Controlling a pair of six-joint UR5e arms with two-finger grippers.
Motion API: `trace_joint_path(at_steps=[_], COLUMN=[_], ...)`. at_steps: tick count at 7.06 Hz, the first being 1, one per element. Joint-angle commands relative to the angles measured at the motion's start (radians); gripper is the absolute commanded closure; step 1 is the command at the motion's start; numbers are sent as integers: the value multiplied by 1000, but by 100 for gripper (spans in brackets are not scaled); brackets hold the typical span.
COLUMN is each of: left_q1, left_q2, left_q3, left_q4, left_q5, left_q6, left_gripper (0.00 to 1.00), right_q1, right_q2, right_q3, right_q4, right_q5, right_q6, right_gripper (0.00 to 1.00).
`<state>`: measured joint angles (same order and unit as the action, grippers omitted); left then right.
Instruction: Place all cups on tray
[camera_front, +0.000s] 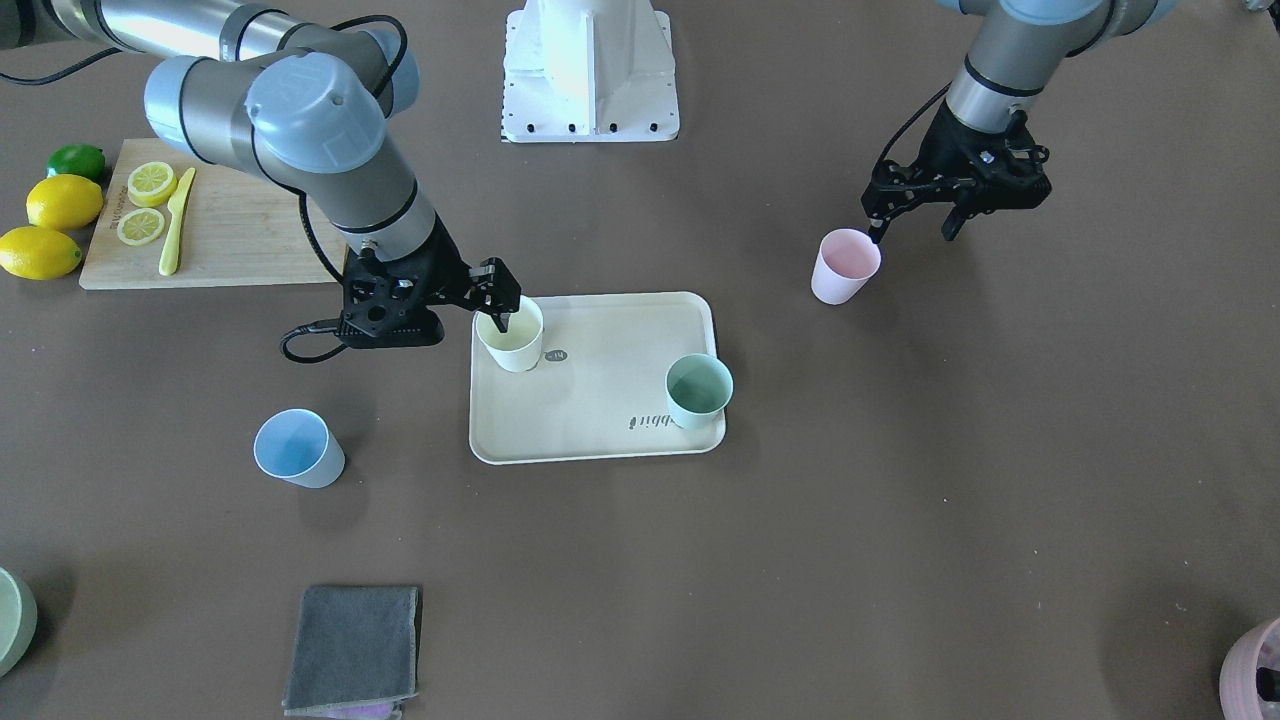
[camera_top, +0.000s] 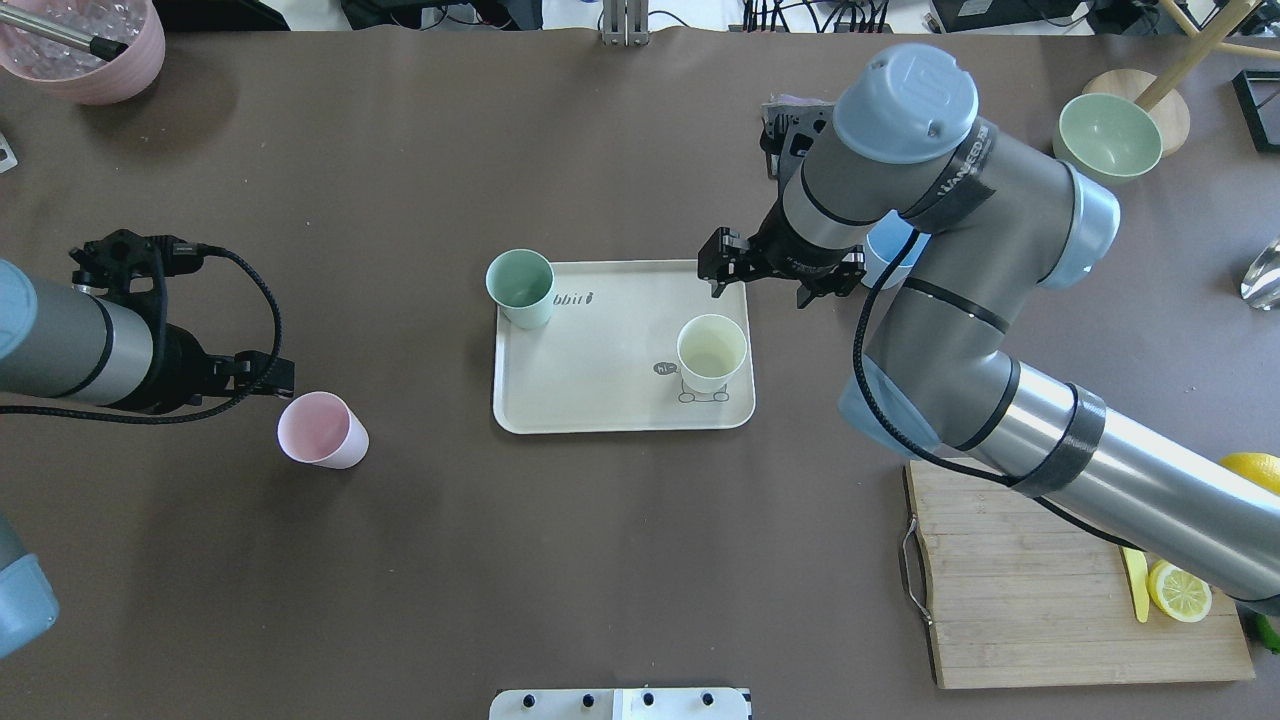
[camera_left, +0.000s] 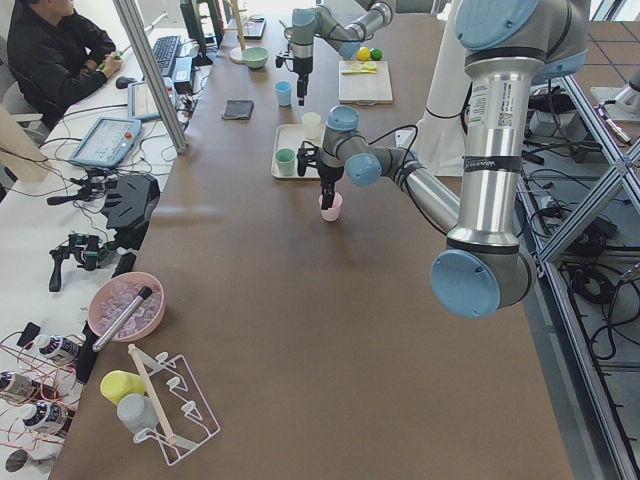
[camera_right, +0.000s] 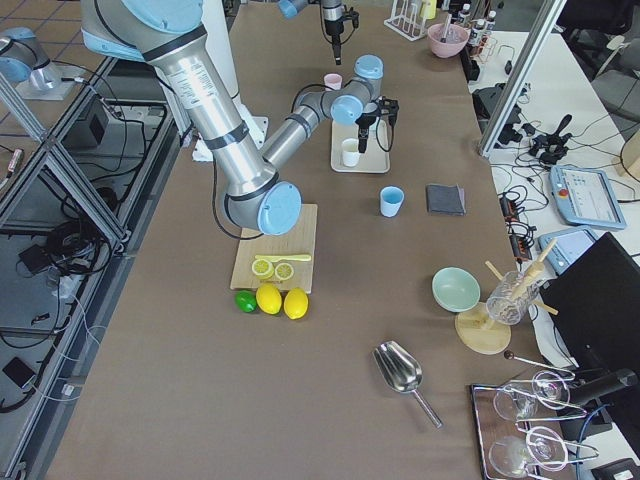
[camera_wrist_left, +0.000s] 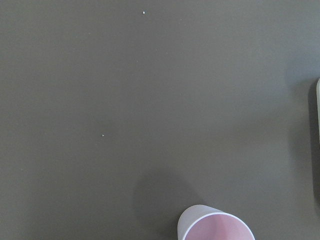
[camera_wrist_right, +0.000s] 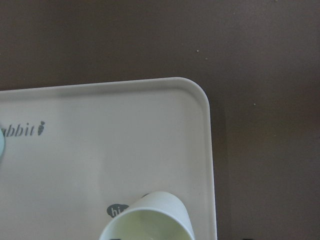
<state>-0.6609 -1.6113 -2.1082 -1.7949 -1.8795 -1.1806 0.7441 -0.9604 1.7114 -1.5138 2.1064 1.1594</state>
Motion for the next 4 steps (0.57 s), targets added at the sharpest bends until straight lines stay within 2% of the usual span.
trace_joint_path(at_steps=[1,3,4], left_q1=[52,73,84], left_q2=[7,14,2], left_q3=[25,69,97], left_q4=[-6,-82,-92], left_q5=[31,33,45], left_q6=[-10,-11,-10], left_gripper=[3,3,8], right_q1=[64,96,110], right_q2=[-18,-78,-80], right_q3=[48,71,67], right_q4=[-58,-62,-63], right_q5=[46,46,46], right_q6=[-12,-68,-73], right_gripper=[0,0,0])
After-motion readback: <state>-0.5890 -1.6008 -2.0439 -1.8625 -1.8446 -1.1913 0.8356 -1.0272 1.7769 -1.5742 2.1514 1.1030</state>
